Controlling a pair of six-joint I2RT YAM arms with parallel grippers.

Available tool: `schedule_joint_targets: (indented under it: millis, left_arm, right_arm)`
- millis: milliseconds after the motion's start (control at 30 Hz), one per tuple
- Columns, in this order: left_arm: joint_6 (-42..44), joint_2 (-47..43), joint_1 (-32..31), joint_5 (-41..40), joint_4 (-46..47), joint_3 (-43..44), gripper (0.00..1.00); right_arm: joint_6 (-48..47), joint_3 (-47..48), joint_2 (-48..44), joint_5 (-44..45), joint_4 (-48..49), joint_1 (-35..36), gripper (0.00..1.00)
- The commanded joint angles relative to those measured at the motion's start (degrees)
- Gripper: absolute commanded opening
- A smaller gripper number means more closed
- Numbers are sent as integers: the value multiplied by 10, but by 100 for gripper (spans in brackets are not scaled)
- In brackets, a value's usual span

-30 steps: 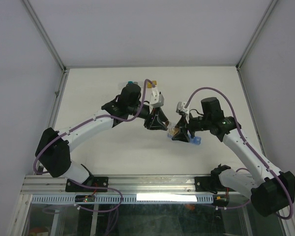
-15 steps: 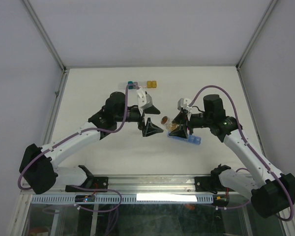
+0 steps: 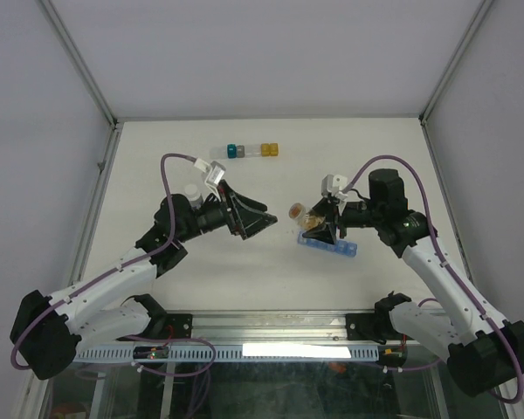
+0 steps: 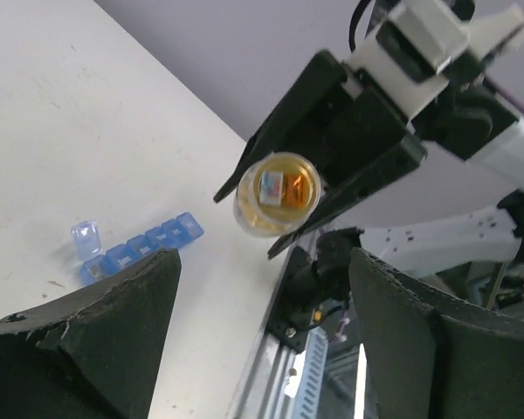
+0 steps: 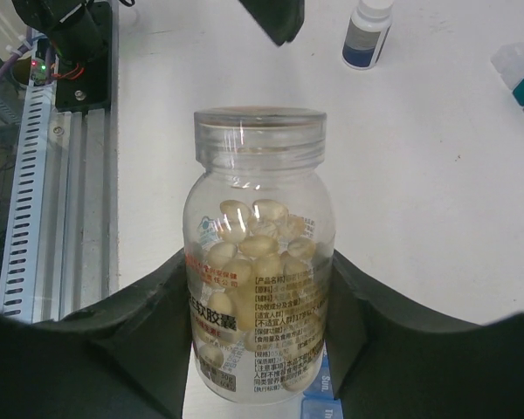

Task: Sort the pills into containers

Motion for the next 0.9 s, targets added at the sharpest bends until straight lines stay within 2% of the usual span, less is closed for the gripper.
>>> schedule_joint_targets:
  millis: [0,100,233,533,867]
  left_arm:
    - [-96,12,-18,-98,-65,82,79]
    - [-42,43,-59,-170,-149,142,79]
    - [-16,83,-84,-195,-187,189,79]
    - [6,132,-100,-171,-209,238,69]
    - [4,145,-117,-144,-208,248,61]
  right_arm:
    - [-10,-1,-6,1,34,-3,0]
    - [-10,-1,-4,4,35,-3,0]
    - [-9,-2,-2,5,35,-3,0]
    - [-8,-2,-1,6,35,-3,0]
    - [-7,-1,-1,5,35,-2,0]
